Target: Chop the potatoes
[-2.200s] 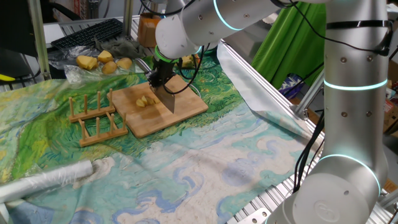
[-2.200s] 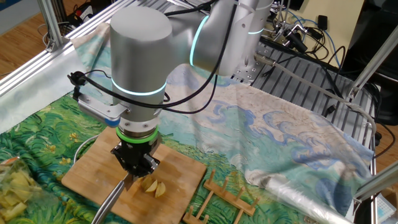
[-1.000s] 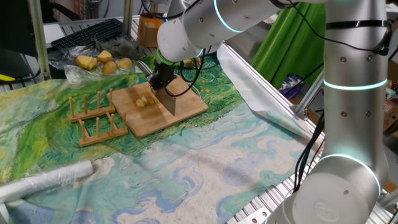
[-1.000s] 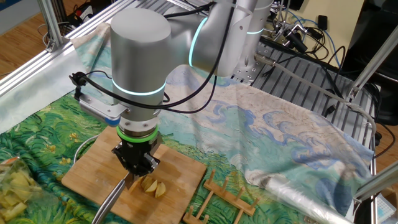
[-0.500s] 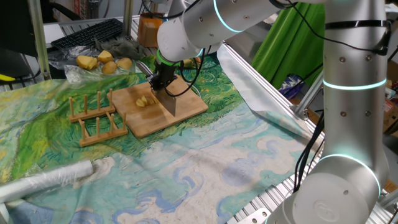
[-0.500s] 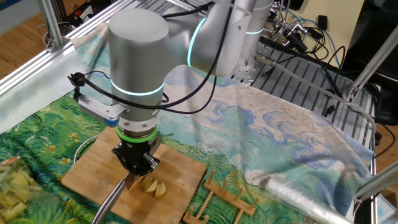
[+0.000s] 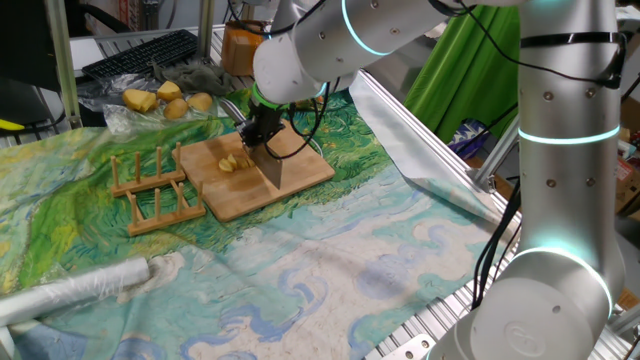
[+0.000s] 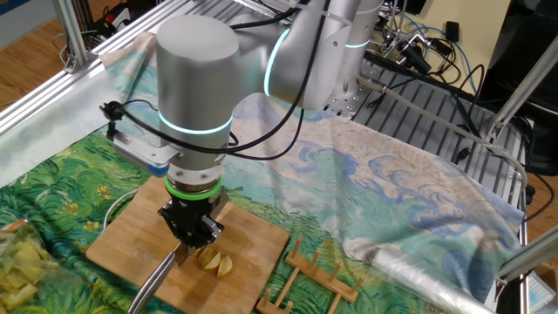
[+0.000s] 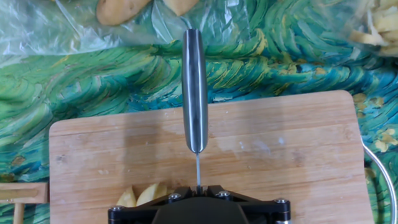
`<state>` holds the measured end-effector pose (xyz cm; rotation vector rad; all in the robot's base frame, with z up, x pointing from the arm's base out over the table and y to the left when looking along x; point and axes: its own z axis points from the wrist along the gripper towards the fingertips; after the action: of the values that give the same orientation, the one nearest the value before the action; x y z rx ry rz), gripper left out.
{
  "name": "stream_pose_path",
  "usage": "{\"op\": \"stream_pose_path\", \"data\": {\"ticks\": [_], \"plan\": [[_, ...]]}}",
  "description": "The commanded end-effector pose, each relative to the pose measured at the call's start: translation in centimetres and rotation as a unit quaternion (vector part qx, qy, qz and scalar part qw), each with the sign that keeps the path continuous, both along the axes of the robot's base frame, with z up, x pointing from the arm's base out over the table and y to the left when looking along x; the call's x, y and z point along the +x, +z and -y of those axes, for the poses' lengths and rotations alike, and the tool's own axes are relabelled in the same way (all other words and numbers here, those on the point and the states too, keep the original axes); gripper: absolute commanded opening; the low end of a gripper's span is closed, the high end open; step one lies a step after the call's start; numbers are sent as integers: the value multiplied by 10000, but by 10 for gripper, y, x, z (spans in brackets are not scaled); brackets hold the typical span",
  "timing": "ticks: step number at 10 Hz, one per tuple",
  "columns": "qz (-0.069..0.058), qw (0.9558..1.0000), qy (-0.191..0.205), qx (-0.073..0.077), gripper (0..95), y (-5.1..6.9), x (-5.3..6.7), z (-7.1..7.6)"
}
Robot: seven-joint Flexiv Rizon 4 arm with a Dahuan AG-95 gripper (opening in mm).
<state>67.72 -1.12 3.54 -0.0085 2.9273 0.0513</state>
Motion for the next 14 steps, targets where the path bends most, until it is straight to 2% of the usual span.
{"op": "stream_pose_path", "data": {"ticks": [1, 2, 4, 5, 8, 9, 11, 13, 14], "plan": [[229, 9997, 23, 24, 0, -6, 1, -1], [353, 9994, -8, 37, 0, -6, 2, -1], [404, 9992, -52, 32, 0, -6, 1, -1], [473, 9989, -63, 28, 0, -6, 1, -1], [503, 9987, -84, 17, 0, -11, 5, -3], [507, 9987, -112, -8, 0, -16, 8, -5], [474, 9988, -135, 4, 0, -18, 10, -5], [400, 9991, -161, 34, 0, -14, 15, -8], [291, 9993, -220, 63, 0, -14, 19, -9]]}}
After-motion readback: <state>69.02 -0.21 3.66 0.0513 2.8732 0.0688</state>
